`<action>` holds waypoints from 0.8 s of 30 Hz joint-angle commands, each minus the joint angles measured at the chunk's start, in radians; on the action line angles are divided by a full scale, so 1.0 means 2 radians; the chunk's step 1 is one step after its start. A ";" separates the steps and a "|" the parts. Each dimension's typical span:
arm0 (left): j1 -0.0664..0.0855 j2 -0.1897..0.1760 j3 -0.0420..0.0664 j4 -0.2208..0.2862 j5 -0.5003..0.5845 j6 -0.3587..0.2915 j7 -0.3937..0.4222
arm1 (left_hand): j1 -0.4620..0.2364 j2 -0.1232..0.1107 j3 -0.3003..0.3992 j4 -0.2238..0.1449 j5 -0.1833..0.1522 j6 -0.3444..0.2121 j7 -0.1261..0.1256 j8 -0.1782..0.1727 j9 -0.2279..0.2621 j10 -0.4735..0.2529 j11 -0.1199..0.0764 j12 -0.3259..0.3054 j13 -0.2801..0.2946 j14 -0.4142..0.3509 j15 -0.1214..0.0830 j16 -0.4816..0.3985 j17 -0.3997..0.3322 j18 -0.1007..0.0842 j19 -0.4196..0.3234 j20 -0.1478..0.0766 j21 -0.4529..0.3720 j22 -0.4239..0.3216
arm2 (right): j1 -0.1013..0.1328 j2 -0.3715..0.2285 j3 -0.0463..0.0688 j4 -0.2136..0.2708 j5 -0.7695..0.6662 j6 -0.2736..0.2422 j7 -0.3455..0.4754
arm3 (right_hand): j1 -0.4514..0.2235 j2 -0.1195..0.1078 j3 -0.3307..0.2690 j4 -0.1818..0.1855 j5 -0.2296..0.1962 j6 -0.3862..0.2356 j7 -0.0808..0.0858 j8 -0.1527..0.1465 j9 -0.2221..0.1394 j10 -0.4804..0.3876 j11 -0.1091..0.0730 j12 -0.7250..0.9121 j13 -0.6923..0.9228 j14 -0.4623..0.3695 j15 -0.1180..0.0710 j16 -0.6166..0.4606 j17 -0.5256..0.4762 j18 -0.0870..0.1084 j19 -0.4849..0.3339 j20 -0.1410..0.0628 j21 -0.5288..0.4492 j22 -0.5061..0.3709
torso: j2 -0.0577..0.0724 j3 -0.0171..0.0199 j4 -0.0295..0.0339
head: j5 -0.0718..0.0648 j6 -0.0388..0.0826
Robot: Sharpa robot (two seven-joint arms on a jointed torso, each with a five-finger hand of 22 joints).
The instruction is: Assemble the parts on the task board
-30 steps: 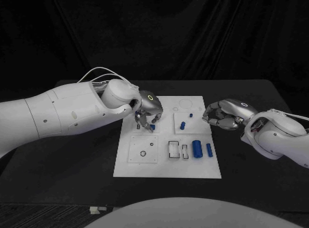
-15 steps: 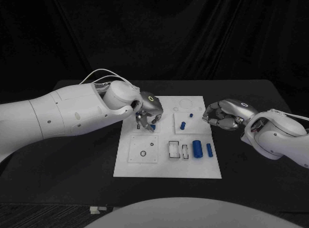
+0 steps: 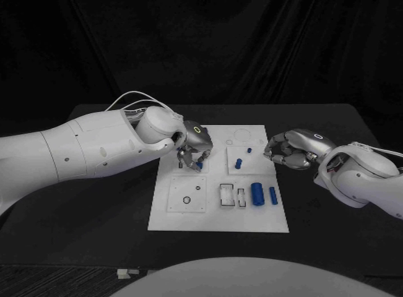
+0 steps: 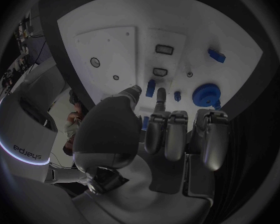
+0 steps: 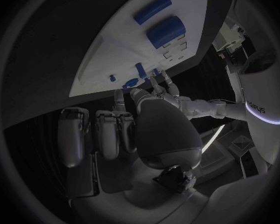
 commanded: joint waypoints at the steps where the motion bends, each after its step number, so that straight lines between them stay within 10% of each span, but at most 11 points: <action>1: -0.001 0.002 0.000 -0.001 -0.001 0.010 0.003 | 0.005 0.001 0.002 0.000 0.003 0.000 0.004 -0.002 0.001 0.052 0.003 0.002 0.132 0.052 0.005 0.001 0.132 0.002 0.038 0.005 -0.003 0.125 | -0.001 0.000 0.000 0.000 -0.001 0.003 -0.004 | 0.002 -0.004 0.002 0.001 0.003 0.004 0.000 -0.003 -0.001 0.051 0.003 0.001 0.132 0.052 0.003 0.001 0.132 -0.006 0.034 0.004 -0.002 0.118 | 0.000 0.0001 0.0001 | 0.000 0.000; 24: -0.006 0.007 0.000 -0.011 -0.001 0.019 -0.001 | 0.020 0.009 0.020 -0.017 0.030 0.003 0.000 -0.008 0.007 0.052 0.000 0.002 0.132 0.052 0.003 0.001 0.132 0.003 0.033 0.005 -0.008 0.123 | -0.001 0.000 0.000 0.001 -0.001 0.006 -0.008 | 0.002 -0.004 0.003 0.001 0.006 0.004 0.000 -0.003 -0.001 0.051 0.003 0.001 0.132 0.052 0.002 0.001 0.132 -0.005 0.033 0.004 -0.004 0.117 | 0.000 -0.0002 0.0000 | 0.000 0.000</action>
